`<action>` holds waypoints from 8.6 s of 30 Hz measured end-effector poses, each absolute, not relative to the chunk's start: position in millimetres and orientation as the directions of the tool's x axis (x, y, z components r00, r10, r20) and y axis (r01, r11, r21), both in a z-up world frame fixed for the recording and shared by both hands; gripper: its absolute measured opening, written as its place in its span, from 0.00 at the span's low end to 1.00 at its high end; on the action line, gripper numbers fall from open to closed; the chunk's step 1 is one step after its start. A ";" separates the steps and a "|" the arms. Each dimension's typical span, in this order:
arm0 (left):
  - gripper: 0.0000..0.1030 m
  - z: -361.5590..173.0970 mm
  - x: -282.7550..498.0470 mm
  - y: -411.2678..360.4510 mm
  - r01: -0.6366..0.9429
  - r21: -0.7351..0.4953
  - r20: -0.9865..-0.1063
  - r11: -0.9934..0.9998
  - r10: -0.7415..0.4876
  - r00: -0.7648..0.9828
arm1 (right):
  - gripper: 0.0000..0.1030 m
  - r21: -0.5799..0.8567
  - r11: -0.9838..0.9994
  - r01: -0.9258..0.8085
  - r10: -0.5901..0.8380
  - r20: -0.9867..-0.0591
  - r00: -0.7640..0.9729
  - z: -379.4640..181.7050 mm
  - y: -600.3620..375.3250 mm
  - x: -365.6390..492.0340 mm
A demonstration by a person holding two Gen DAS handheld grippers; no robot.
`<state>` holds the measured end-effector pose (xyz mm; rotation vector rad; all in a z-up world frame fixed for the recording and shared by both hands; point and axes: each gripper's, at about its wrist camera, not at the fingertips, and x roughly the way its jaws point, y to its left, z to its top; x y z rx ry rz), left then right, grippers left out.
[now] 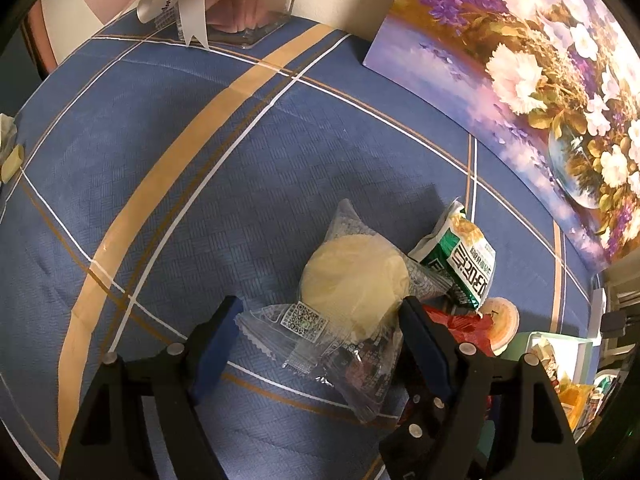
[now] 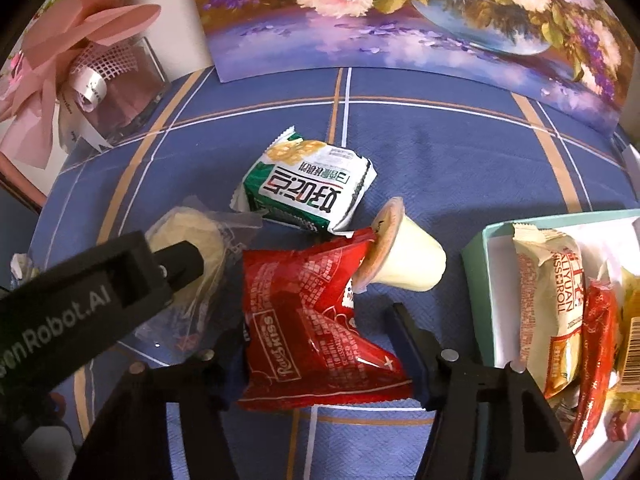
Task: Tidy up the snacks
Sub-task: 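Close the left tool on the round bun bag while the right tool grasps the red Rolls pack, then carry the bun bag and red Rolls pack over the white tray, then lower both packs into the tray and open both tools, then move both open tools back toward the green pack and pudding cup, then grasp the green-white printed pack with the left tool while the right tool grasps the pudding cup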
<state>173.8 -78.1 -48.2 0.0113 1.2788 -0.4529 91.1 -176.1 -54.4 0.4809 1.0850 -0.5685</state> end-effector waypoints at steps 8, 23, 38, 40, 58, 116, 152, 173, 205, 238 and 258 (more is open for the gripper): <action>0.60 -44.8 173.2 -78.3 0.334 -0.278 -0.915 0.901 -0.354 0.193 | 0.62 0.101 0.762 0.639 -0.179 -0.916 0.359 -51.1 -179.1 88.1; 0.49 -37.2 168.3 -67.8 0.307 -0.291 -0.922 0.906 -0.352 0.164 | 0.61 0.123 0.770 0.626 -0.168 -0.907 0.385 -25.0 -182.1 76.4; 0.49 16.2 141.7 -56.0 0.309 -0.307 -0.901 0.900 -0.380 0.210 | 0.61 0.146 0.760 0.633 -0.178 -0.890 0.420 17.7 -178.3 45.3; 0.49 23.5 133.9 -54.5 0.306 -0.319 -0.896 0.897 -0.390 0.210 | 0.61 0.150 0.755 0.639 -0.181 -0.888 0.422 24.7 -178.2 38.7; 0.49 64.8 53.5 -73.5 0.384 -0.354 -0.858 0.853 -0.460 0.230 | 0.61 0.178 0.671 0.720 -0.224 -0.877 0.426 64.5 -194.7 -54.9; 0.54 -5.1 -36.4 -171.0 0.552 -0.320 -0.922 0.770 -0.386 0.004 | 0.62 0.106 0.486 0.867 -0.199 -0.953 0.227 -2.6 -287.5 -168.7; 0.87 37.2 -0.8 -124.6 0.490 -0.177 -0.920 0.854 -0.320 0.225 | 0.78 0.128 0.530 0.838 -0.297 -0.898 0.325 53.6 -273.6 -170.8; 1.00 40.7 12.4 -115.0 0.469 -0.135 -0.910 0.873 -0.296 0.291 | 1.00 0.136 0.541 0.830 -0.311 -0.884 0.348 55.0 -269.2 -166.4; 1.00 37.6 95.0 -24.3 0.287 -0.077 -0.920 0.955 -0.179 0.348 | 1.00 0.108 0.681 0.724 -0.242 -0.900 0.362 43.3 -200.9 -76.4; 1.00 5.4 186.6 -85.3 0.509 -0.177 -0.900 0.842 -0.348 0.261 | 0.66 0.178 0.699 0.693 -0.211 -0.874 0.437 2.9 -226.6 42.5; 0.97 -32.3 193.5 -144.6 0.616 -0.261 -0.896 0.743 -0.424 0.133 | 0.41 0.174 0.693 0.699 -0.188 -0.893 0.408 -34.0 -239.5 72.1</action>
